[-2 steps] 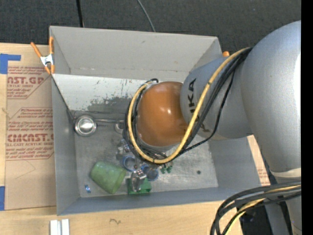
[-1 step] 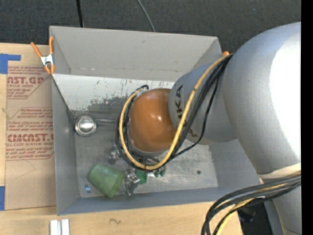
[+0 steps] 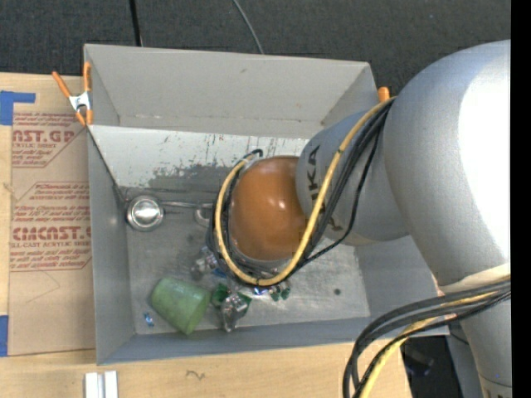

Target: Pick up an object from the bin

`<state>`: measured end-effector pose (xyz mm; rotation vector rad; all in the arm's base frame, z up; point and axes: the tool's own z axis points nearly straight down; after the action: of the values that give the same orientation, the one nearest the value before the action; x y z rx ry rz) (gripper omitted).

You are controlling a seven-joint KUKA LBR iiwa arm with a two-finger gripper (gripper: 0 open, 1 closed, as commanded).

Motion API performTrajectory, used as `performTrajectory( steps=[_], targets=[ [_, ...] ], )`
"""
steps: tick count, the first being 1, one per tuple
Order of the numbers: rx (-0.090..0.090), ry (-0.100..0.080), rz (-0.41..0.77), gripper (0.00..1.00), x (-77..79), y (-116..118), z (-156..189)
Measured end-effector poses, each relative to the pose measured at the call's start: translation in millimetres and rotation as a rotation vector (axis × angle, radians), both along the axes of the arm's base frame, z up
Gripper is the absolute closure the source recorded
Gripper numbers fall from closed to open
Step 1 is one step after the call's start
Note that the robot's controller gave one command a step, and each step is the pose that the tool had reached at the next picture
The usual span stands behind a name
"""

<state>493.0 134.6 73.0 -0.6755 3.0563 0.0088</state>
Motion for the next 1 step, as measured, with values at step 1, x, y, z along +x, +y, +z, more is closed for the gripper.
performTrajectory(
  steps=[1],
  targets=[
    [-0.007,0.012,0.001,1.0,-2.3,-1.7,-0.2]
  ],
)
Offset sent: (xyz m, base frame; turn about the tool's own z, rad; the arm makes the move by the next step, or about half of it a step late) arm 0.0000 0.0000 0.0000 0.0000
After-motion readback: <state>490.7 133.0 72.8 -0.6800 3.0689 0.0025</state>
